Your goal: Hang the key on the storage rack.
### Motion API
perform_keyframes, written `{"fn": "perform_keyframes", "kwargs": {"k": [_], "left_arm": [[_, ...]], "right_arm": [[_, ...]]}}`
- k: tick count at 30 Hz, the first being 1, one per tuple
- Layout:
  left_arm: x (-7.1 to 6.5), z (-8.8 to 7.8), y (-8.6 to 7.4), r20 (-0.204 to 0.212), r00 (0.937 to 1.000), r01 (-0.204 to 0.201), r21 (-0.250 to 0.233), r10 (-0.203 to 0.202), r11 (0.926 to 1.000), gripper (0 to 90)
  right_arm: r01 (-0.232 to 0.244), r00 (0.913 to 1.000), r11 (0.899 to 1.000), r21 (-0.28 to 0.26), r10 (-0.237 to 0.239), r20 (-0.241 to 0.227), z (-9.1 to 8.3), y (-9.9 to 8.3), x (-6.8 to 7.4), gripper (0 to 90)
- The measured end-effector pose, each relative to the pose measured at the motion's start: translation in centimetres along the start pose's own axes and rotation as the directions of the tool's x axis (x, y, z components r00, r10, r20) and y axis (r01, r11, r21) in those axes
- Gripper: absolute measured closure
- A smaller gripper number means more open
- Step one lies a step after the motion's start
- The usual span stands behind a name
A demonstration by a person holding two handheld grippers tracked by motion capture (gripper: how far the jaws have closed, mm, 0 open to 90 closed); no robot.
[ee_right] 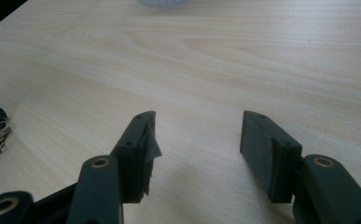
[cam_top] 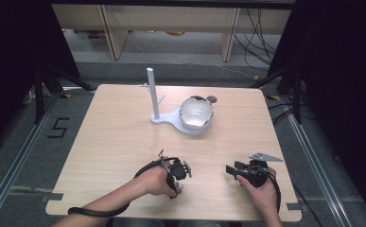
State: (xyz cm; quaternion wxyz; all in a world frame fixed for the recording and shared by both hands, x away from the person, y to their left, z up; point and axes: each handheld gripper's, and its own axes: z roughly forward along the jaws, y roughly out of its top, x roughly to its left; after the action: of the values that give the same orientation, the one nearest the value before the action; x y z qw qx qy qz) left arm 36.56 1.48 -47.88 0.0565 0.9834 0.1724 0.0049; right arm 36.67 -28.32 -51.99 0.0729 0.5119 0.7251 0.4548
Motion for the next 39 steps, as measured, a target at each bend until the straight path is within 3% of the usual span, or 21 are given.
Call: {"fn": "perform_keyframes", "kwargs": {"k": [6,7,9,10,15,21,25,36,39], "left_arm": [[-0.77,-0.19,0.10,0.001,0.9997,-0.024,0.017,0.024,0.9996,68.6],[-0.97,-0.15,0.06,0.003,1.0000,-0.006,0.011,0.006,0.9999,70.1],[-1.00,-0.19,0.07,0.010,0.9998,-0.015,0.025,0.014,0.9996,73.8],[-0.95,-0.20,0.09,0.011,0.9995,-0.030,0.023,0.029,0.9993,80.1],[-1.02,-0.16,0.04,0.012,0.9994,-0.032,0.017,0.032,0.9993,79.7],[-1.01,-0.10,0.31,0.014,0.9979,-0.063,0.035,0.063,0.9974,79.5],[-0.91,-0.11,0.50,0.054,0.9972,-0.054,0.047,0.051,0.9974,73.4],[-1.04,-0.03,0.88,0.016,0.9969,-0.078,0.061,0.077,0.9951,69.4],[-0.98,-0.03,0.85,0.016,0.9963,-0.085,0.063,0.084,0.9944,73.1]], "right_arm": [[0.000,1.0000,1.000,0.000,0.000,-0.001,0.00,0.00,0.00,46.5],[0.000,1.0000,1.000,0.000,0.000,-0.001,0.00,0.00,0.00,46.5],[-0.003,1.0000,1.000,0.000,0.003,-0.007,-0.03,0.00,0.03,46.6],[-0.003,1.0000,1.000,0.001,0.003,-0.007,-0.03,0.00,0.03,46.6],[-0.006,1.0000,1.000,0.005,0.006,-0.003,-0.02,0.02,0.00,46.7],[-0.005,1.0000,1.000,0.004,0.005,-0.003,-0.01,0.02,0.00,46.6],[-0.005,1.0000,1.000,0.004,0.005,-0.005,-0.02,0.01,-0.03,46.5],[-0.010,0.9999,1.000,0.007,0.010,-0.003,-0.02,0.00,-0.06,46.4],[-0.011,0.9999,1.000,0.004,0.011,-0.006,-0.11,0.01,-0.11,46.4]]}}
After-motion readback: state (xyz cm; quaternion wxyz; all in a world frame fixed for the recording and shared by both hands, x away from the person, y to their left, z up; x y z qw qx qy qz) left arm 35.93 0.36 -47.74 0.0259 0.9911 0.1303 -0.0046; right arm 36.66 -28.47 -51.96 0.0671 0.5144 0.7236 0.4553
